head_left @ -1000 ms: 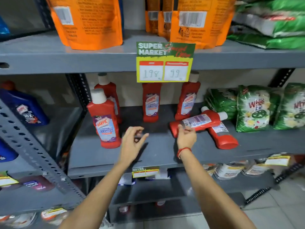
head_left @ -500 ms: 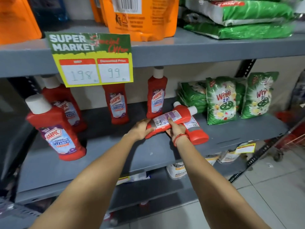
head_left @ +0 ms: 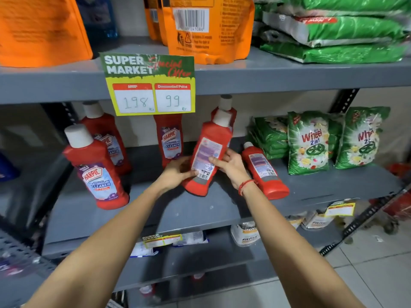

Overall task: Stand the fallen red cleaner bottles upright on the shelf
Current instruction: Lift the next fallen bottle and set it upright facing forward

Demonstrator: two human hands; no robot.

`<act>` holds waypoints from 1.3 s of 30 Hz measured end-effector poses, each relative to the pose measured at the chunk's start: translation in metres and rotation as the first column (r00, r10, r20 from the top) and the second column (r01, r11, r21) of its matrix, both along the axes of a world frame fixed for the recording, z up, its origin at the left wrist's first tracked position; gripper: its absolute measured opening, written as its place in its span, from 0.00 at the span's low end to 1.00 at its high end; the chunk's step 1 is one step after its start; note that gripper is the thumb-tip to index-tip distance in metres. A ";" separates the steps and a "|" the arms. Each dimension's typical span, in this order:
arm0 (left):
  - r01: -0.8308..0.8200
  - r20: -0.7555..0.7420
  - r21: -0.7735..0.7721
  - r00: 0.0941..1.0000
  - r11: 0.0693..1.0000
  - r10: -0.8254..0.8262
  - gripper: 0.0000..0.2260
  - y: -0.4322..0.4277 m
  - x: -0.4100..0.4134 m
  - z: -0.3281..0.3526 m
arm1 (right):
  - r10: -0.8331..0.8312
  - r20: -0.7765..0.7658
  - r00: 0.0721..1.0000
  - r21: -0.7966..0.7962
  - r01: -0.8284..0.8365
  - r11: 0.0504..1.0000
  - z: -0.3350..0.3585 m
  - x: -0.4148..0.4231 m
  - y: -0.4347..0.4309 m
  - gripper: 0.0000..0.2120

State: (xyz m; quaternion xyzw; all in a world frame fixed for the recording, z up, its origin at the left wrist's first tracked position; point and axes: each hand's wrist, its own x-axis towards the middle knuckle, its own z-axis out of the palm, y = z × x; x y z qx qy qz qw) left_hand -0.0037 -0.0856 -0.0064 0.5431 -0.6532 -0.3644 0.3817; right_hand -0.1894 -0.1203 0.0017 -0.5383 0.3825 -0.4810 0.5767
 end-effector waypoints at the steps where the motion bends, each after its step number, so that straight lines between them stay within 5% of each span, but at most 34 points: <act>1: -0.039 -0.022 -0.024 0.999 0.999 0.039 0.21 0.006 0.008 0.000 | 0.046 -0.059 0.997 -0.029 -0.048 0.998 0.007 0.007 0.000 0.17; 10: -0.334 -0.039 -0.168 0.942 0.927 0.333 0.19 0.052 0.046 -0.025 | 0.388 -0.447 0.806 -0.061 -0.460 0.886 0.029 0.061 0.006 0.26; 16: -0.400 -0.069 -0.174 0.916 0.900 0.394 0.18 0.057 0.039 -0.037 | 0.368 -0.416 0.831 -0.053 -0.427 0.903 0.023 0.064 0.015 0.27; 20: -0.659 -0.144 -0.106 0.751 0.744 0.644 0.23 0.076 0.002 -0.059 | 0.129 -0.428 0.894 -0.141 -0.207 0.968 0.013 0.069 0.028 0.25; 26: -0.601 -0.126 -0.088 0.798 0.794 0.590 0.25 0.075 -0.035 -0.065 | -0.206 -0.480 0.852 -0.246 0.095 0.965 0.012 0.082 0.057 0.23; 30: -0.608 -0.104 -0.094 0.793 0.788 0.600 0.16 0.066 -0.023 -0.062 | -0.090 -0.454 0.886 -0.199 -0.002 0.980 0.028 0.069 0.061 0.18; 33: -0.511 -0.029 -0.103 0.859 0.854 0.511 0.10 0.063 -0.002 -0.058 | -0.039 -0.457 0.889 -0.166 -0.041 0.985 0.025 0.057 0.049 0.25; 36: -0.395 0.096 -0.104 0.909 0.913 0.405 0.16 0.058 0.020 -0.051 | 0.121 -0.551 0.826 -0.073 -0.192 0.979 0.013 0.053 0.035 0.38; 39: -0.301 0.114 -0.058 0.945 0.952 0.305 0.20 0.055 0.037 -0.042 | 0.268 -0.584 0.766 0.032 -0.308 0.951 -0.002 0.055 0.027 0.33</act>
